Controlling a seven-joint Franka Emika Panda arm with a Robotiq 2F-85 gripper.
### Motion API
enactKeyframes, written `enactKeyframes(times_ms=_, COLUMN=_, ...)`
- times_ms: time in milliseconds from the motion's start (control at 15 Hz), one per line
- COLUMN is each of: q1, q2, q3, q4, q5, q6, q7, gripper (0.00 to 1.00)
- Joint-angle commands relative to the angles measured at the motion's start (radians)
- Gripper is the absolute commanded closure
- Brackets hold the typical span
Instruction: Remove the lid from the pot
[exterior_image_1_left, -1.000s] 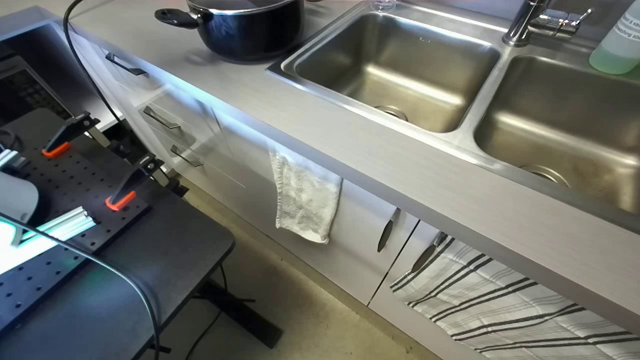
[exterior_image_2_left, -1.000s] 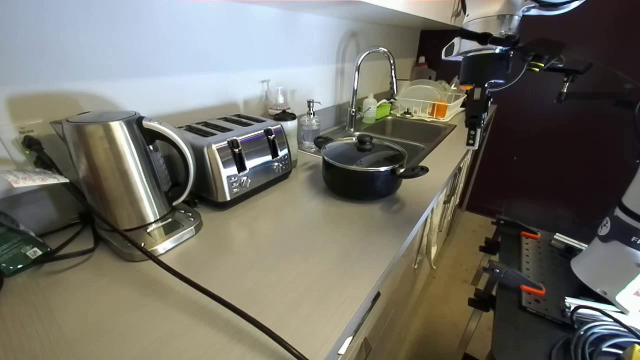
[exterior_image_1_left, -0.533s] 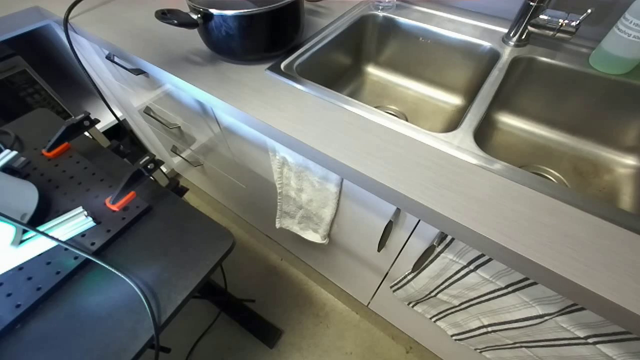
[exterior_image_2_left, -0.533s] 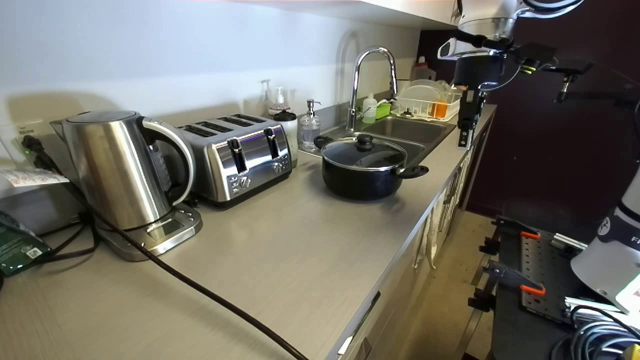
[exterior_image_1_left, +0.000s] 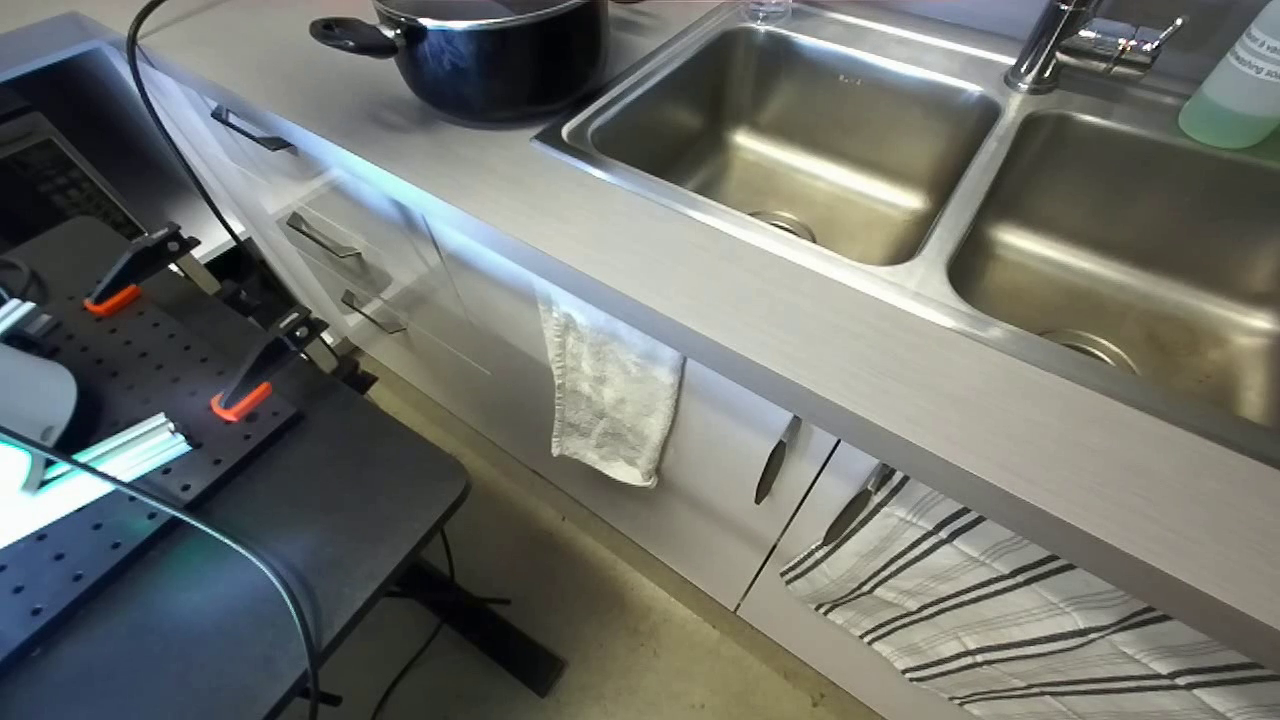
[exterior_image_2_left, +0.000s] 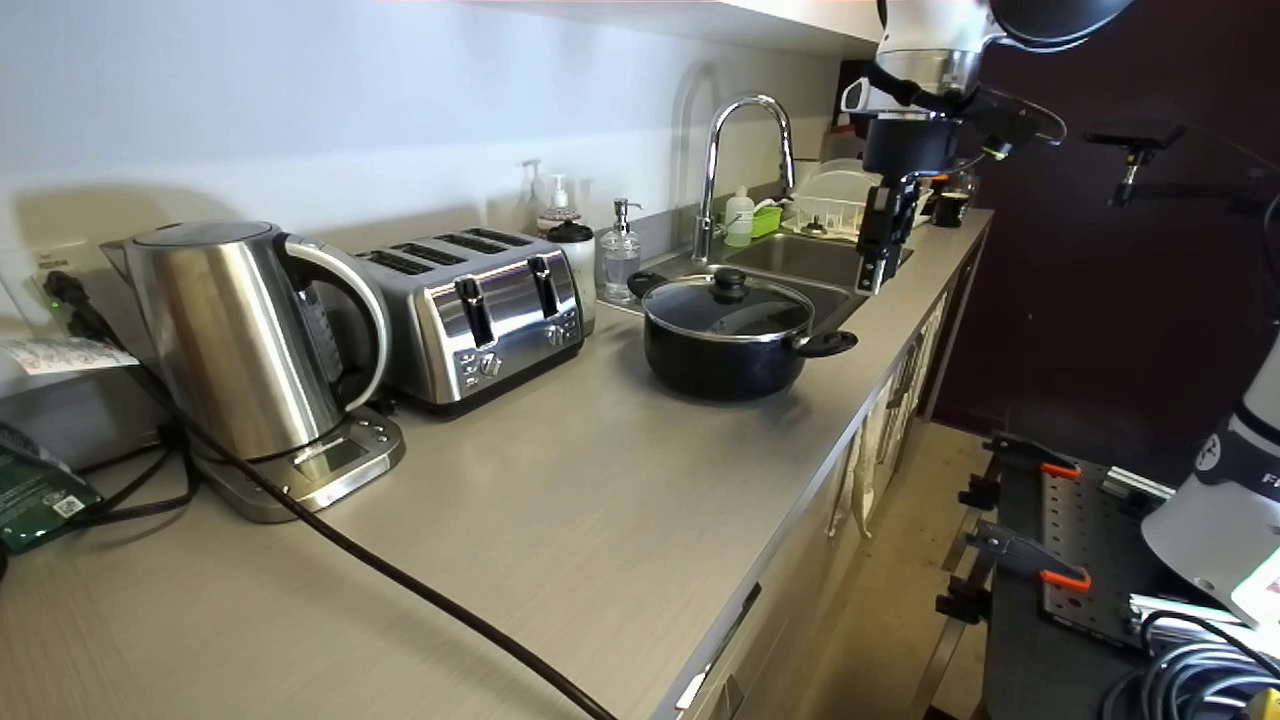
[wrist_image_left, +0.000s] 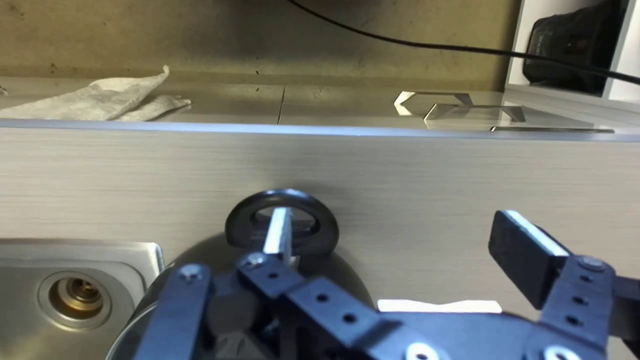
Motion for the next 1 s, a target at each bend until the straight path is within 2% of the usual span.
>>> enactKeyframes(times_ms=0, q1=-0.032, q2=0.07, q3=0.025, q4=0.063, q5=-0.051, q6=0.052, q7=0.071, gripper=0.0)
enactKeyframes(times_ms=933, q1=-0.131, q2=0.379, q3=0.018, q4=0.264, q5=-0.274, q6=0.279, q7=0.335, gripper=0.0)
